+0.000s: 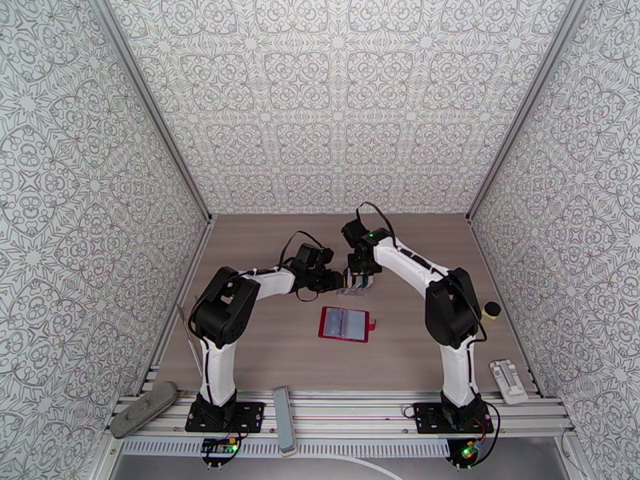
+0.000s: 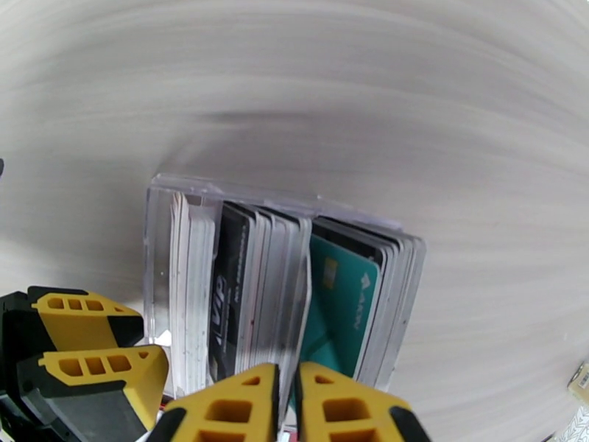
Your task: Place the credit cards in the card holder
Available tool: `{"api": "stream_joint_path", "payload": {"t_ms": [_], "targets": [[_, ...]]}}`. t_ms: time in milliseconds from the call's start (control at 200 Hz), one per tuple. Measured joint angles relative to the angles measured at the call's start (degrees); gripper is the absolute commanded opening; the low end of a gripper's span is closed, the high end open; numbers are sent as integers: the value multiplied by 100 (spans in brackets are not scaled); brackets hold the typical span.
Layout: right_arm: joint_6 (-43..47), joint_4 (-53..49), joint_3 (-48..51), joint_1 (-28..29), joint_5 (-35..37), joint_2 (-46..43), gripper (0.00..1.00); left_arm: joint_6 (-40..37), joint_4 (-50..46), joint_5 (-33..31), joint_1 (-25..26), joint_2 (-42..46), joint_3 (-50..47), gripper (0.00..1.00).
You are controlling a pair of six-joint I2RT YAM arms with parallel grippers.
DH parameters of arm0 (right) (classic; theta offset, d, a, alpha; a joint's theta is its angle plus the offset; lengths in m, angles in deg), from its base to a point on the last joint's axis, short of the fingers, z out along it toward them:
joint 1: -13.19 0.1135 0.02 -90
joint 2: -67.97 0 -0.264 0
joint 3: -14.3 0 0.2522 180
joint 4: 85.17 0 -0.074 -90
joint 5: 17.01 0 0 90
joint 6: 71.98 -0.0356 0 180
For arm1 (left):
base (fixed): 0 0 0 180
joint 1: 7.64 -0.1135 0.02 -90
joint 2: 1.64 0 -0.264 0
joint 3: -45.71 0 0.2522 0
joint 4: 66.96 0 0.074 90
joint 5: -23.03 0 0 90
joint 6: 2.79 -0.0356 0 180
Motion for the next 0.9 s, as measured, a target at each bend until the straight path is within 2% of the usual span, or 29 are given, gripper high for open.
{"api": "stream_joint_path", "payload": {"t_ms": [330,610,900], "targets": [[-149,42,142,0,-31,-42,13,4,7,28,-7,-4,0,33],[-273,33,140,0,-7,-125,0,85,24,42,-11,-11,0,33],[-317,-79,-31,0,94,-157,0,116,146,92,-20,-33,-15,33]]}}
